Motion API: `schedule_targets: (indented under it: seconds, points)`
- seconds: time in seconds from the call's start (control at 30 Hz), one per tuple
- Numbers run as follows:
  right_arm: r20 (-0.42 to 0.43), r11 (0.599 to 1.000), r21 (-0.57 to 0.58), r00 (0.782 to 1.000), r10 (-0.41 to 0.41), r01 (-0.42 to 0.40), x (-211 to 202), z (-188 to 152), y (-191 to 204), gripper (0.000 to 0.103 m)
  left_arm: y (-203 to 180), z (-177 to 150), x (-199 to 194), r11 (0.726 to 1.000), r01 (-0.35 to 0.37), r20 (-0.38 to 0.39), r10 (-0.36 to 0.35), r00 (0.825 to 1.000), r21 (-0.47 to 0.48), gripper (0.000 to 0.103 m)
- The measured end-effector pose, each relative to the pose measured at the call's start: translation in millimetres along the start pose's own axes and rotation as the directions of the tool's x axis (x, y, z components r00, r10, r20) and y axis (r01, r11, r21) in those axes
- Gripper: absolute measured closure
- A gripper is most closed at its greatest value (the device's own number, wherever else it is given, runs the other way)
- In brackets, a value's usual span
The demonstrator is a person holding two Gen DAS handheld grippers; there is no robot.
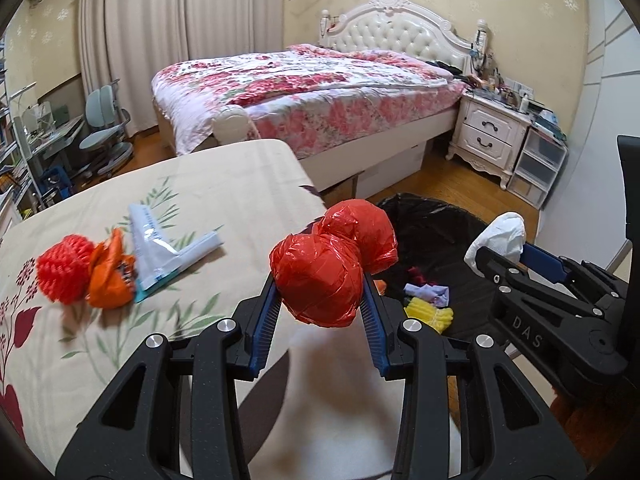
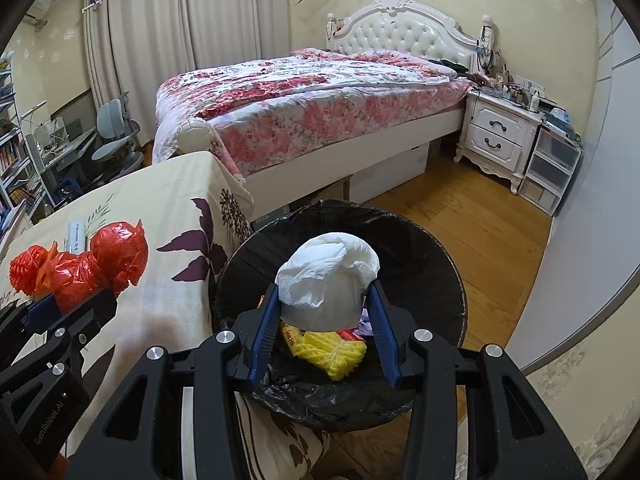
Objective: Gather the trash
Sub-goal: 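Carry the red ball and white bag with both tools over the bin, then open both tools to drop the red ball and white bag into the bin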
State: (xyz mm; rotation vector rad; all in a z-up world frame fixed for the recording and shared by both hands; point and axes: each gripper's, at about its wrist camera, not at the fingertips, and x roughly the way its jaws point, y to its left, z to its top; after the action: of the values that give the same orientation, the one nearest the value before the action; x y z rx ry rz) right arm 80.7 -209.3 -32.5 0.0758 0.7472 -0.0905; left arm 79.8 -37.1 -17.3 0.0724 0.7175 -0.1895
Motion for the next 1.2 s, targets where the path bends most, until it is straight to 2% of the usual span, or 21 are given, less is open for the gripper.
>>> schedule_targets:
  seconds: [0.3, 0.87, 1.03, 1.13, 1.2]
  points:
    - [-0.016, 0.999, 0.031, 0.999, -0.043, 0.044, 16.7, 1.6, -20.8, 0.059, -20.7, 8.7, 27.0, 1.000, 0.000, -0.020, 0.001, 1.000, 0.023, 0.065]
    - [-0.026, 0.995, 0.077, 0.998, -0.061, 0.063, 25.0, -1.4, -40.4, 0.056, -43.1, 12.7, 51.7, 0.998, -0.005, -0.056, 0.009, 0.998, 0.062, 0.064]
    - [-0.027, 0.994, 0.088, 0.998, -0.056, 0.058, 24.8, -0.6, -43.1, 0.053, -44.8, 14.1, 51.0, 0.997, -0.003, -0.051, 0.006, 0.999, 0.071, 0.053]
    - [-0.018, 0.994, 0.093, 0.998, -0.060, 0.061, 22.1, -0.6, -44.4, 0.046, -45.4, 14.4, 51.0, 0.997, -0.006, -0.048, 0.009, 0.999, 0.072, 0.048]
    - [-0.011, 0.993, 0.098, 0.998, -0.064, 0.065, 19.8, -0.2, -46.1, 0.041, -44.6, 14.6, 50.4, 0.998, -0.009, -0.041, 0.011, 0.999, 0.065, 0.040]
